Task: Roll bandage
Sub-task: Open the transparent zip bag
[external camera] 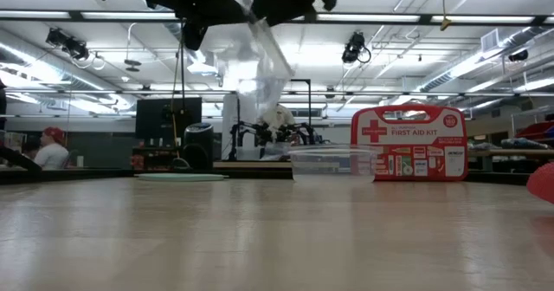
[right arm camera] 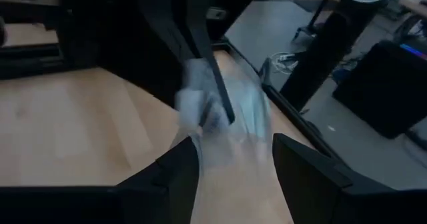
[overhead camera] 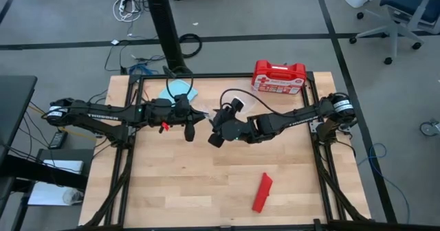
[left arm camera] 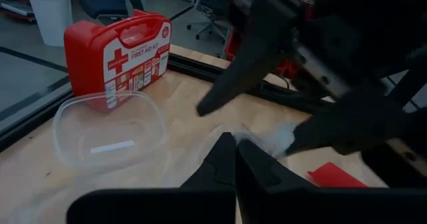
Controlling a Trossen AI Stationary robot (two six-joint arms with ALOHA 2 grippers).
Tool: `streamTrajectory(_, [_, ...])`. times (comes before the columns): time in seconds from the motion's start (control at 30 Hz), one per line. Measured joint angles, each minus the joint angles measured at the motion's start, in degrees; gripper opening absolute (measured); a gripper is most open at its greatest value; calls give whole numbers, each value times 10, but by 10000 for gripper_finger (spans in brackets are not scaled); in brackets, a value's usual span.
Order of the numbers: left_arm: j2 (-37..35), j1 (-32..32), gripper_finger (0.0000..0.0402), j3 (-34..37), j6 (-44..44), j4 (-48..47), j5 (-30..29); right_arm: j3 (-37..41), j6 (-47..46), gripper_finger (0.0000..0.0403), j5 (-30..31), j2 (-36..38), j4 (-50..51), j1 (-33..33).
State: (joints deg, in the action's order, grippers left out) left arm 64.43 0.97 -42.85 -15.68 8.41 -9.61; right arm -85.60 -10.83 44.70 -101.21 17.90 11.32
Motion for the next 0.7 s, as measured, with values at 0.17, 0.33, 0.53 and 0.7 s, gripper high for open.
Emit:
streamTrajectory(0.17, [1, 0, 0, 0, 0, -2, 0, 0, -3, 188, 1, 1, 3, 5])
streamTrajectory(0.33, [1, 0, 0, 0, -5, -1, 0, 0, -40, 184, 27, 1, 42, 6])
streamTrajectory(0.53, [1, -2, 0, 0, -13, 6, 5, 0, -57, 180, 30, -8, 61, -3])
streamTrajectory(0.7, [1, -7, 0, 0, -14, 23, 8, 2, -61, 179, 39, -20, 71, -10])
